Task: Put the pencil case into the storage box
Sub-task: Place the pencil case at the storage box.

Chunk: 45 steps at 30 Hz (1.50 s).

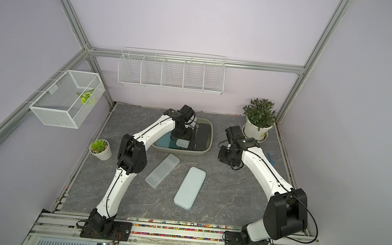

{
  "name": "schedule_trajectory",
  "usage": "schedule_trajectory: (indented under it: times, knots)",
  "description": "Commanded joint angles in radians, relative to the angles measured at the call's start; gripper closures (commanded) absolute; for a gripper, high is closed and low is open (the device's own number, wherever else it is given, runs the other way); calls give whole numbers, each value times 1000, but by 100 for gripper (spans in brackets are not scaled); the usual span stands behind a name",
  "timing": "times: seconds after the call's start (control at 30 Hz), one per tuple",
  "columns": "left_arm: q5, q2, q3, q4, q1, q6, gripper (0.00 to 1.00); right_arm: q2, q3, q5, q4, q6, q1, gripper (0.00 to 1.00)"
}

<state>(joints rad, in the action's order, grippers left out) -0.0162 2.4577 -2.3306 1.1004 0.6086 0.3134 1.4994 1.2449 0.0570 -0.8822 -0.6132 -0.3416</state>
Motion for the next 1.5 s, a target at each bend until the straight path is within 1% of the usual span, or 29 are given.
schedule_trajectory:
  times: [0.0, 0.2, 0.3, 0.63, 0.9, 1.03, 1.27, 1.47]
  knots:
    - [49, 26, -44, -19, -3, 15, 40, 19, 14, 7, -6, -9, -1, 66]
    - [58, 68, -92, 10, -4, 27, 32, 33, 14, 9, 0, -2, 1, 65]
    - [62, 86, -113, 29, -6, 33, 31, 39, 16, 11, 2, 0, 4, 64]
    - [61, 91, -113, 69, -21, 54, 29, 31, 8, 9, 7, 3, 10, 63]
    - [85, 98, -139, 116, -23, 71, 27, 27, -4, 7, 18, -6, 11, 63]
    - [94, 97, -138, 132, -23, 69, 24, 29, -5, 9, 23, -11, 10, 63]
    - [123, 89, -138, 126, -23, 70, 14, 30, -13, 9, 31, -21, 10, 63]
    - [158, 72, -134, 93, -20, 74, 10, 22, -23, 7, 34, -26, 10, 62]
